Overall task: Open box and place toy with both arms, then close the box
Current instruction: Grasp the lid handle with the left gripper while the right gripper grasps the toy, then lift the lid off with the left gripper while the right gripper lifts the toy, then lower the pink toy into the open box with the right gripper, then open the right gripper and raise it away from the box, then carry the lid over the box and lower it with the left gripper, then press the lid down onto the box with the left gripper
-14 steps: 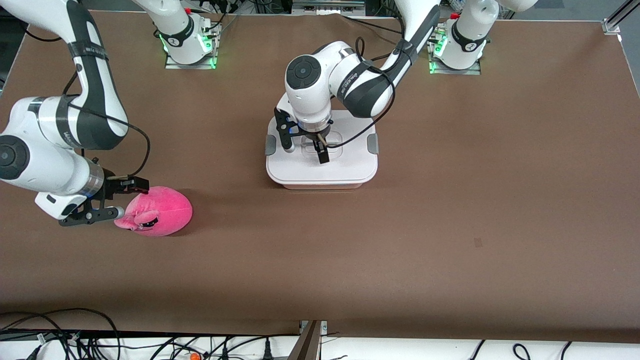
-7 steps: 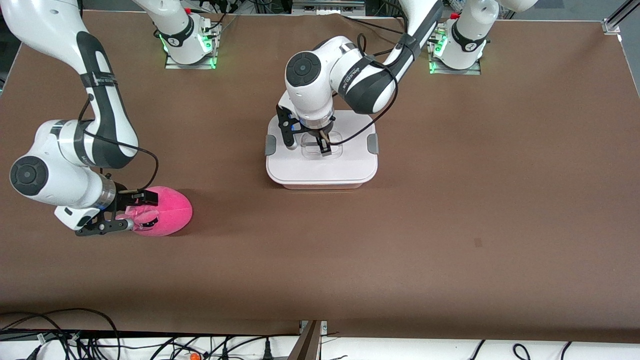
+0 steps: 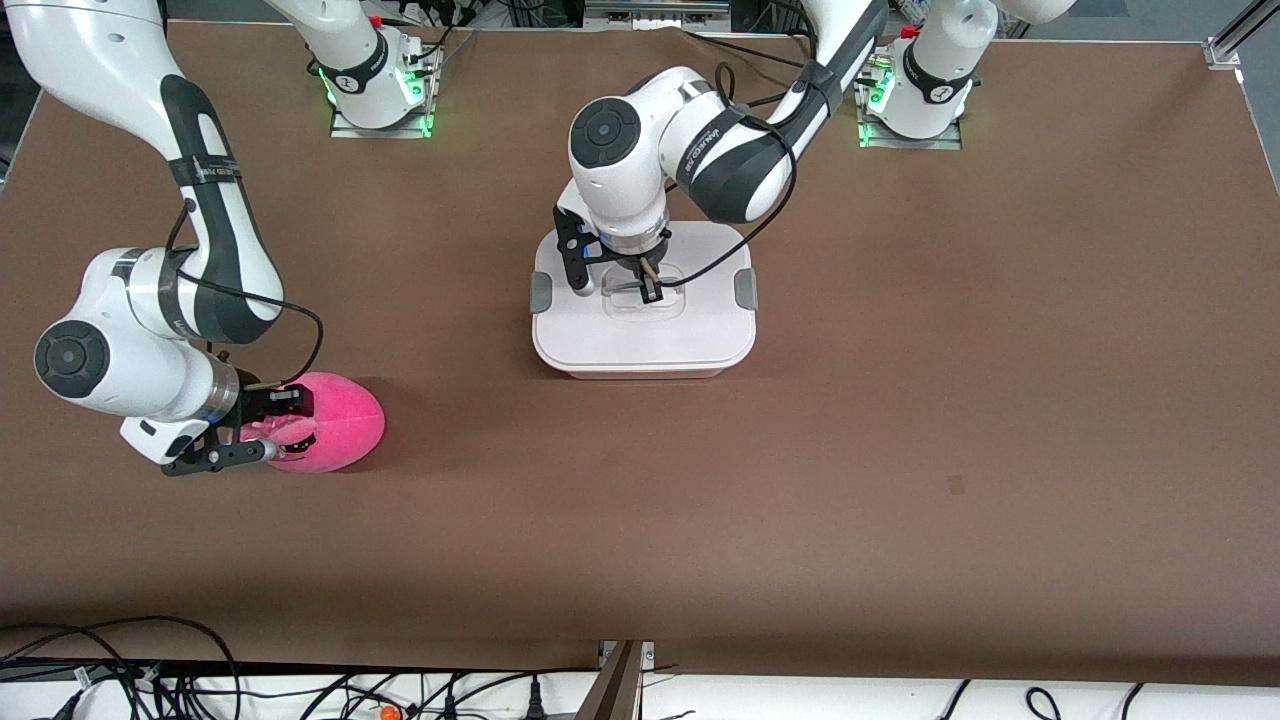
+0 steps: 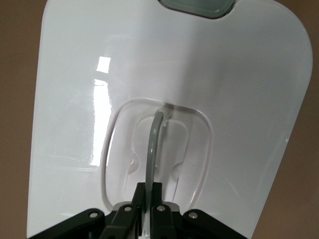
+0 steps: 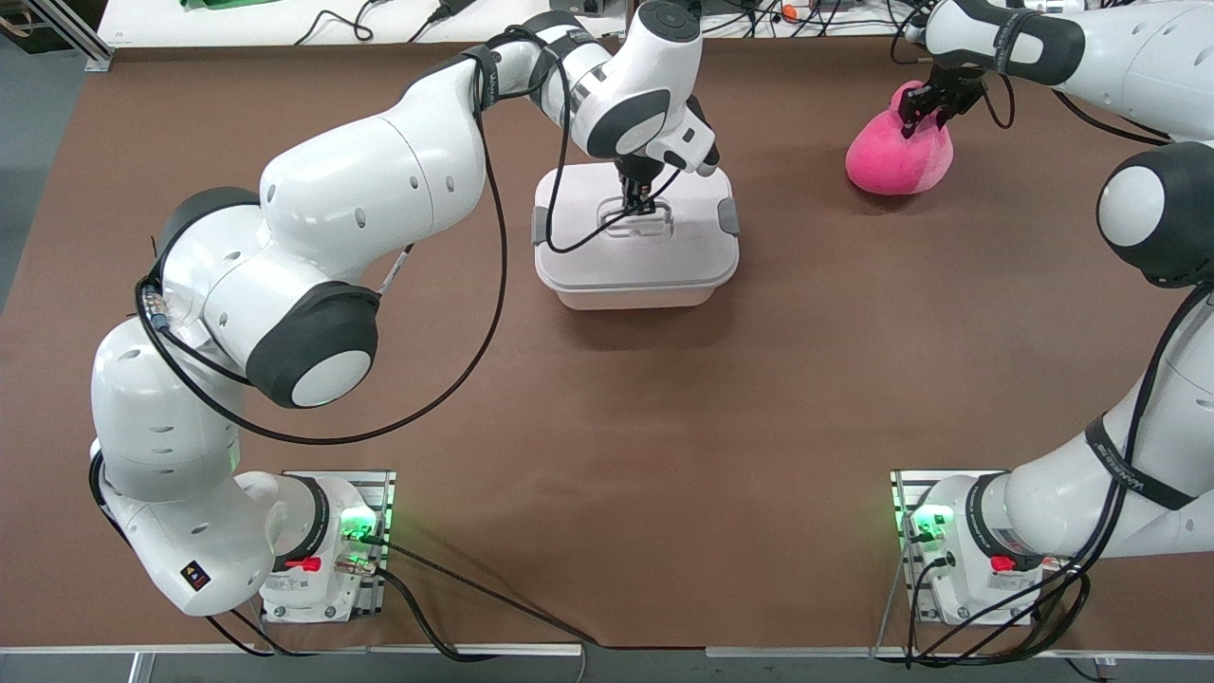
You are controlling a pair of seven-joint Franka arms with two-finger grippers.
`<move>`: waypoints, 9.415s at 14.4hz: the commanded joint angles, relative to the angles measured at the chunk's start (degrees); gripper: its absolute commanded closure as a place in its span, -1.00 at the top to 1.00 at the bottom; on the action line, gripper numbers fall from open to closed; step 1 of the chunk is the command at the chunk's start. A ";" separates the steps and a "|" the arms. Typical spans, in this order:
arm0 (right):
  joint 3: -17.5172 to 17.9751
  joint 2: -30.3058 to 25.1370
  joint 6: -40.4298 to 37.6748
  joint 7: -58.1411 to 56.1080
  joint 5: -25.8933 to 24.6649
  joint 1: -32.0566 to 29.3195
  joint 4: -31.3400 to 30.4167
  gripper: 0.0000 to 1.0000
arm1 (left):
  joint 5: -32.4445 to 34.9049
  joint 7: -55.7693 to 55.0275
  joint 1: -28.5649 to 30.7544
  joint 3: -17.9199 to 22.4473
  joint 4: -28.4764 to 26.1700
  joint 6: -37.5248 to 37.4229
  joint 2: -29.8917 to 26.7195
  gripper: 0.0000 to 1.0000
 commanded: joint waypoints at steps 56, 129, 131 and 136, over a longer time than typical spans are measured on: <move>1.95 19.62 -29.91 -18.40 -13.00 46.38 37.32 -1.00 | 0.61 40.03 54.88 0.80 0.60 -20.32 -15.60 -1.00; -6.05 -26.95 -31.49 19.57 0.18 12.71 7.79 1.00 | 4.66 8.30 10.06 -12.73 6.92 -4.59 5.05 -1.00; -6.05 -26.95 -31.49 19.49 0.18 12.63 7.79 1.00 | 4.66 8.91 10.23 -12.73 6.40 -5.11 4.79 -1.00; -6.05 -26.87 -31.49 19.48 0.00 12.36 7.70 1.00 | 4.66 9.27 10.32 -12.82 6.05 -8.28 3.47 -1.00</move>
